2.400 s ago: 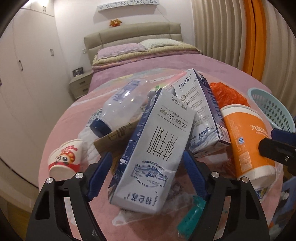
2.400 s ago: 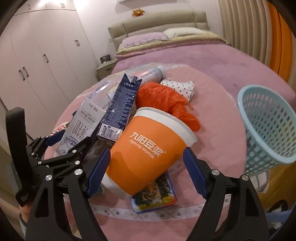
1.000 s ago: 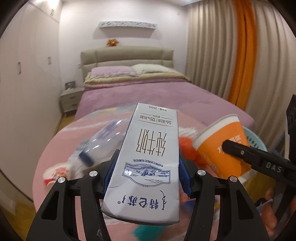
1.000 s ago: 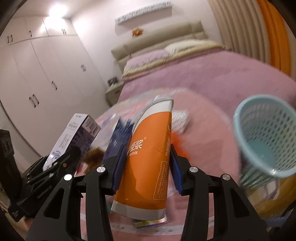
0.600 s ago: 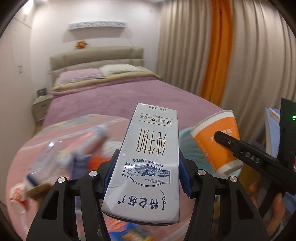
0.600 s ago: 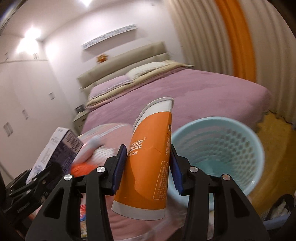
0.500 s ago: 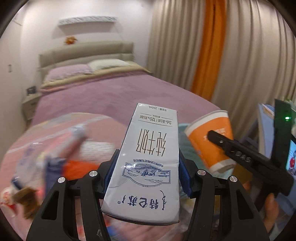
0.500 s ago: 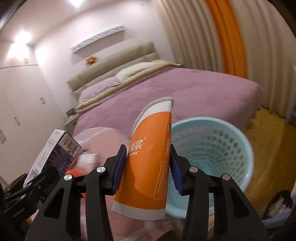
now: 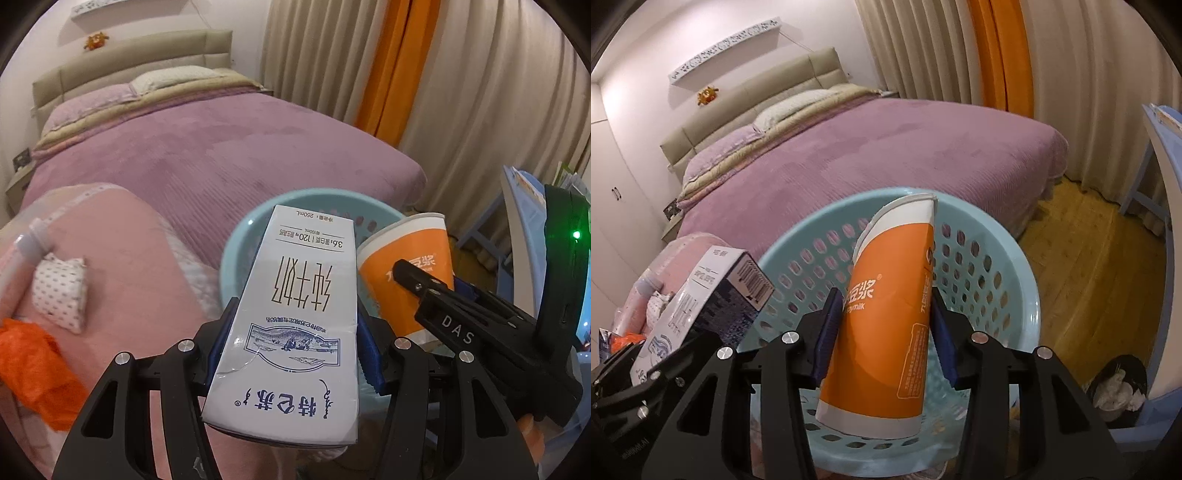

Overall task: Collect trash
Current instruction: 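Carry both items over the blue basket and open both grippers, then grasp the teal packet with left gripper while right grasps the navy carton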

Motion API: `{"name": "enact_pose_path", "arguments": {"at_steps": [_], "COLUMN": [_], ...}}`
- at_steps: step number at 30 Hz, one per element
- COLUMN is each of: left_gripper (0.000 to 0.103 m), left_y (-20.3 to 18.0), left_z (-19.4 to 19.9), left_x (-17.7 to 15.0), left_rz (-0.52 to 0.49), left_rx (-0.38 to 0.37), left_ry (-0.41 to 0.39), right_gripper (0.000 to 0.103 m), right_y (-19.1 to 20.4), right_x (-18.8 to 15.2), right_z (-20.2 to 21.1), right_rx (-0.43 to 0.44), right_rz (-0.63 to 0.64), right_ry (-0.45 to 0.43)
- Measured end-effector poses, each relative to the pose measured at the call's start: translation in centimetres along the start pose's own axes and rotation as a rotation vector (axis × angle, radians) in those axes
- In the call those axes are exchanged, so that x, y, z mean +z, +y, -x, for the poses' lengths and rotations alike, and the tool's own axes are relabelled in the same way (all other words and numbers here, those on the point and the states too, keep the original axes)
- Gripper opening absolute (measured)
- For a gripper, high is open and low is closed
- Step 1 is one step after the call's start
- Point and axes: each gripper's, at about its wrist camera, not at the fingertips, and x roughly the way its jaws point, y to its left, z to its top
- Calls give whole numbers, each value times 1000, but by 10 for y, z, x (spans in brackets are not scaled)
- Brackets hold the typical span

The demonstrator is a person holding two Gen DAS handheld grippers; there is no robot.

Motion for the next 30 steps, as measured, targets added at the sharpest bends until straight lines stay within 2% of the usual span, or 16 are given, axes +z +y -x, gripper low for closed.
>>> {"name": "enact_pose_path", "arguments": {"at_steps": [2,5,7,14,23,30], "left_gripper": [57,69,69,71,71,71], "left_y": [-1,-4,0,17,61,118], "left_z": [-3,2,12,55,125,191], "left_x": [-2,-3,-6,-14,-29,-70], "left_rz": [-2,-7,-14,18,127,222], "left_rx": [-13,-35,-42,-28,20,130], "left_ry": [11,12,-5,-92,-213,-274], "right_gripper": [46,50,55,55,55,55], "right_y": [-4,-9,-13,-8,53,110], "right_x": [-1,-1,-1,-3,-7,-22], "right_z": [-5,-8,-8,14,64,94], "right_rx": [-6,-14,3,40,141,266], "right_rz": [-1,-11,-25,-7,135,260], "right_ry": [7,16,24,-13,-105,-136]}}
